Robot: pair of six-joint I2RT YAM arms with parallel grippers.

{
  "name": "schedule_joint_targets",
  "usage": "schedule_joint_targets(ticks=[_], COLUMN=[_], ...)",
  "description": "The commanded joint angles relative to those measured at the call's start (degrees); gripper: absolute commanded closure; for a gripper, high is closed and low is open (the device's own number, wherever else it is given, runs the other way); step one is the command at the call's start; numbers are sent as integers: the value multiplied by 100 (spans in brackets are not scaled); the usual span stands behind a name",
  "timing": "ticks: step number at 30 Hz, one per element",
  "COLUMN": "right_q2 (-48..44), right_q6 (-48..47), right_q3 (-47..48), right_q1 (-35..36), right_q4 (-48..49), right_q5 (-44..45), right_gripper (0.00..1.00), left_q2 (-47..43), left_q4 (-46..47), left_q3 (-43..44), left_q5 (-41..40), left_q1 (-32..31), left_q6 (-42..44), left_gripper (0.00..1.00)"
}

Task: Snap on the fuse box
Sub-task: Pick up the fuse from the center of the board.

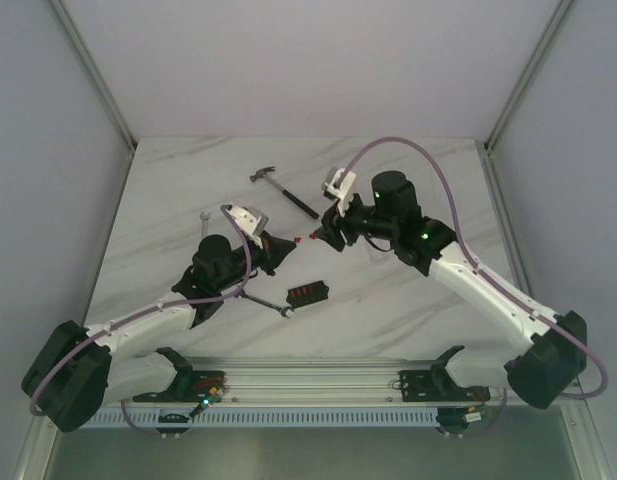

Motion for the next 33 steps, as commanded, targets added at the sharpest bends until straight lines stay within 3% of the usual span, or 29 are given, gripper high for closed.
schedule_joint_targets(ticks=[1, 4, 10, 13, 20, 33], right_q2=[-386, -426, -121, 216, 776, 1064], right_q6=[-1849, -3020, -3479, -3774, -3840, -3777], right_q3=[-300, -274, 135, 594, 1108, 1301], right_q1=[-3, -1, -3, -3, -68, -158], right_q4=[-212, -766, -1383, -1997, -2587, -2685], right_q5=[-936, -1690, -2206, -2328, -2517, -2804], right_gripper=[39, 38, 36, 42, 58, 68], left_q2=[-105, -110, -97, -103, -213, -239], left_q4=[-227, -277, -307, -458, -579, -577], left_q3=[365, 453, 593, 649, 654, 655], left_q5=[1135, 1490, 2044, 2167, 2312, 2350], left_q1=[25, 22, 13, -4, -41, -75], left_q6=[552, 727, 937, 1085, 1231, 1250], left_gripper=[100, 100, 100, 100, 100, 100])
